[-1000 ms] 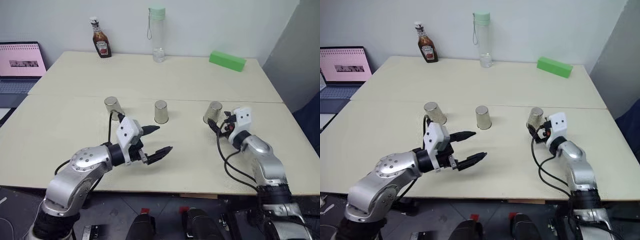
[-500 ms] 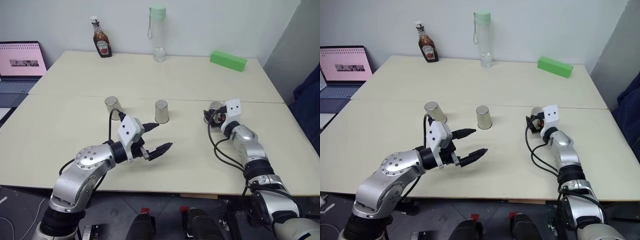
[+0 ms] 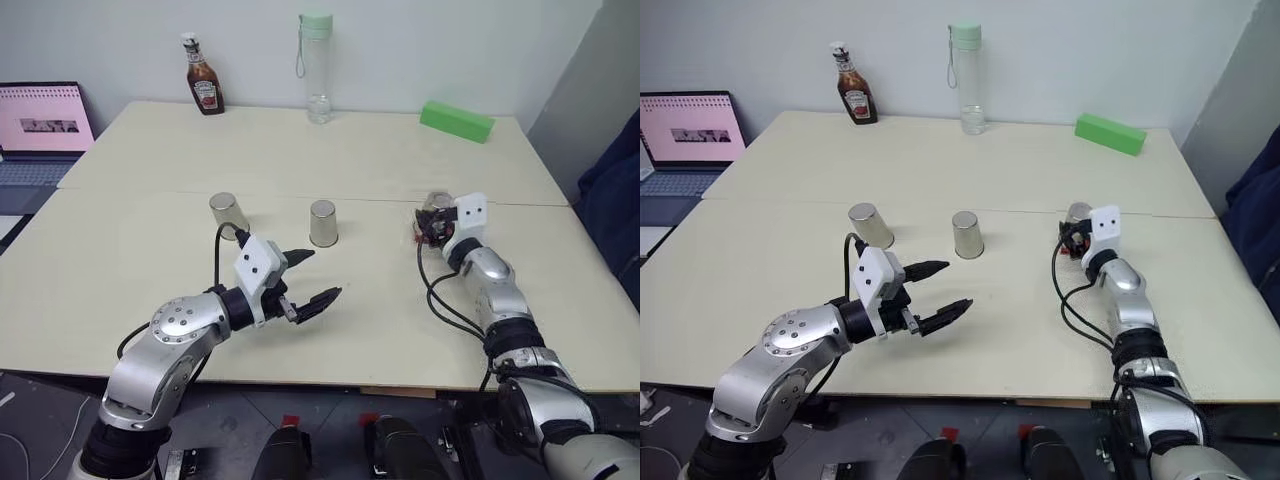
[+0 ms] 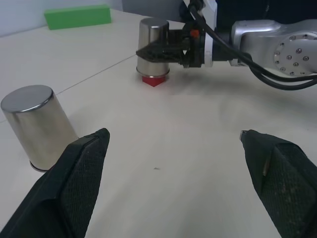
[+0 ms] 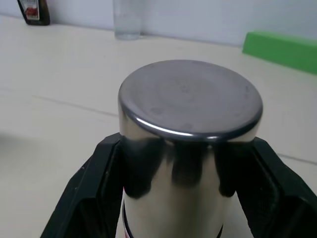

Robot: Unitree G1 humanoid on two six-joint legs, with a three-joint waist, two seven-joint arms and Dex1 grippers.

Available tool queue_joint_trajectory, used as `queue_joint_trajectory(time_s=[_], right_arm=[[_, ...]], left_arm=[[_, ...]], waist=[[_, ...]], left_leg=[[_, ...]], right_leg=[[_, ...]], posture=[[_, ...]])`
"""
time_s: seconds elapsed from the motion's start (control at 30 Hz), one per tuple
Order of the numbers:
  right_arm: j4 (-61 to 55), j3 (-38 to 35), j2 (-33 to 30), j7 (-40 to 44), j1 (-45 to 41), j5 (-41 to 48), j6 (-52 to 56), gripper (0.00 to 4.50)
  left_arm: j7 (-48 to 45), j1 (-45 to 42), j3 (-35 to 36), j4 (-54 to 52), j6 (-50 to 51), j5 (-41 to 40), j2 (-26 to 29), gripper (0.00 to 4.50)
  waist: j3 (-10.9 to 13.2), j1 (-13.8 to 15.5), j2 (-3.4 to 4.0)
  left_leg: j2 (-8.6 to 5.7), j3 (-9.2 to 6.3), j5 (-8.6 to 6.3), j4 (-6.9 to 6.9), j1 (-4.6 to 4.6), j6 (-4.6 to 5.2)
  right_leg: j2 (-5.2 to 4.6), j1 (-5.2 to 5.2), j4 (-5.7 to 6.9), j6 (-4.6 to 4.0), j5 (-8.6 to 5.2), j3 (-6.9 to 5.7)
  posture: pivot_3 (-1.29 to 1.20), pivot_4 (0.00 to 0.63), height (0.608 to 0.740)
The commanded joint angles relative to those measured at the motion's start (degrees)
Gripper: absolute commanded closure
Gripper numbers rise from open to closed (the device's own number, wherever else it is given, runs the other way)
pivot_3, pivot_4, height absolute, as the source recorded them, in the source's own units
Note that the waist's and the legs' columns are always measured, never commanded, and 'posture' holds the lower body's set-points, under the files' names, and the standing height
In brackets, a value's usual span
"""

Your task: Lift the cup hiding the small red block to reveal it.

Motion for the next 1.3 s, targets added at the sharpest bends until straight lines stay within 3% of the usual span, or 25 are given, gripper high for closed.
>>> queue_joint_trajectory(time_s=[0.03,0.17,0.37,0.6,0.8,0.83,1.1,1.3], right_arm=[[-18.9,-2.5,-0.8,-2.7,3.2,3.5,9.2,1.78],[-27.0,-4.0,-2.6,-6.4,8.2,1.7,17.0,1.78],[-26.2,-5.5,-2.5,-10.3,11.9,1.2,22.9,1.78],[-18.7,-6.6,2.1,-9.1,10.8,3.6,17.6,1.78],[-15.7,-6.0,1.5,-9.1,11.3,1.9,15.1,0.03],[-16.5,-6.0,1.5,-8.9,11.8,1.9,14.9,0.03],[-38.2,-5.1,-2.3,-6.3,23.1,3.5,24.6,0.03],[-62.0,-6.5,-11.2,3.1,35.8,17.1,43.9,0.03]], left_arm=[[-0.1,0.3,1.1,-1.2,-0.9,-0.2,0.1,0.00],[0.0,0.5,0.2,-1.8,-0.6,-0.3,-0.3,0.00],[-1.3,-0.5,-0.7,-1.1,-0.4,-0.3,0.0,0.00],[-2.4,-1.6,-1.1,-0.4,-0.3,-0.2,0.0,0.00],[-2.3,-1.4,-0.9,-1.2,0.2,-0.4,-0.1,0.00],[-2.2,-1.3,-0.8,-1.3,0.2,-0.5,-0.1,0.00],[-1.2,0.1,0.3,-3.0,2.9,-1.7,0.5,0.00],[-0.7,1.1,5.6,-3.0,7.3,-4.7,3.6,0.00]], waist=[[0.0,0.0,0.00],[0.0,0.2,0.00],[0.0,0.1,0.00],[0.0,-0.3,0.01],[0.0,-0.1,0.02],[0.0,-0.1,0.02],[0.0,0.1,0.03],[0.0,0.1,0.11]], left_leg=[[0.00,-0.01,0.00,0.00,-0.01,0.00],[-0.03,-0.07,0.00,0.01,0.01,0.00],[-0.08,0.06,0.01,0.06,0.07,0.00],[0.08,0.06,0.01,0.00,0.15,0.00],[0.01,0.09,0.01,0.02,0.13,0.00],[0.01,0.09,0.01,0.02,0.12,0.00],[0.01,0.00,0.00,-0.02,0.04,0.01],[0.06,-0.03,0.00,0.00,0.15,0.01]], right_leg=[[-0.05,0.00,0.00,0.00,0.00,-0.01],[-0.23,0.04,-0.01,0.04,-0.03,-0.10],[-0.25,0.08,0.00,0.16,-0.09,-0.02],[0.16,0.07,0.03,0.14,-0.09,0.02],[0.11,0.08,0.00,0.15,-0.09,0.06],[0.10,0.08,0.00,0.15,-0.09,0.06],[0.08,0.05,-0.04,0.14,-0.10,0.01],[0.07,0.11,-0.01,0.06,-0.16,-0.02]], posture=[[0.00,0.150,0.740],[0.00,0.150,0.740],[0.00,0.150,0.740],[0.00,0.150,0.740],[0.00,0.150,0.740],[0.00,0.150,0.740],[0.00,0.150,0.740],[0.00,0.150,0.740]])
